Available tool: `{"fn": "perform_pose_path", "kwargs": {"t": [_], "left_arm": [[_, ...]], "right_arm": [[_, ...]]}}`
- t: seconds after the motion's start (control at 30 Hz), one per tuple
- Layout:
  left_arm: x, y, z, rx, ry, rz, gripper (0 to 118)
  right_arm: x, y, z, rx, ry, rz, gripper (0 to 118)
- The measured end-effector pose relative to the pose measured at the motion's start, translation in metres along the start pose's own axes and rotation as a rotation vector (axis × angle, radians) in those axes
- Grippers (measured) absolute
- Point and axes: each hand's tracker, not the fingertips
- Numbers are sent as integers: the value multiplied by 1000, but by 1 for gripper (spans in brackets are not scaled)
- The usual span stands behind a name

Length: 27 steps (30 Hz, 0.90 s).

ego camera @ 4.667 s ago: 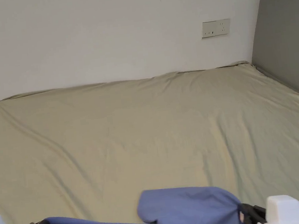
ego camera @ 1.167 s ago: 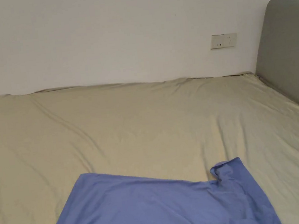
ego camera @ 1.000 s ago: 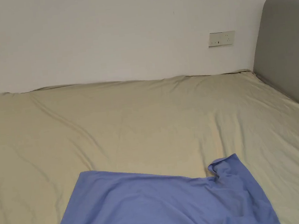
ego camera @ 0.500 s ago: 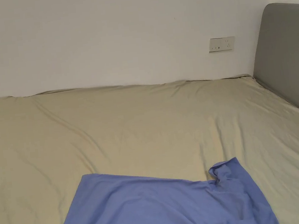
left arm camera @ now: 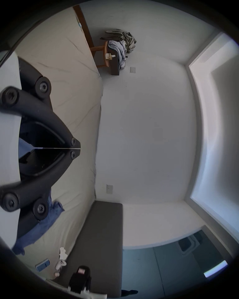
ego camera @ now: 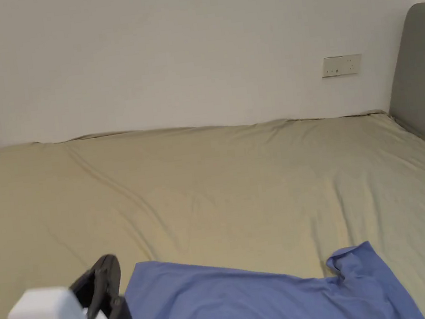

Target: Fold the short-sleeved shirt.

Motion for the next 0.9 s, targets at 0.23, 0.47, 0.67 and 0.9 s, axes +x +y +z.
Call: {"fn": "perform_pose_path", "kwargs": {"t": [0.23, 0.47, 0.67, 0.9], "left_arm": [[-55, -16, -265, -807, -102, 145, 31], [-79, -124, -396, -1072, 87, 7, 102], [-81, -158, -403, -1050, 157, 94, 68], [-52, -140, -353, -908, 16, 44, 2]], "right_arm": [[11, -13, -63, -95, -33, -12, 3], [16, -46, -111, -207, -44, 18, 4], [19, -66, -128, -270, -59, 18, 4], [33, -62, -145, -267, -45, -8, 7]]}}
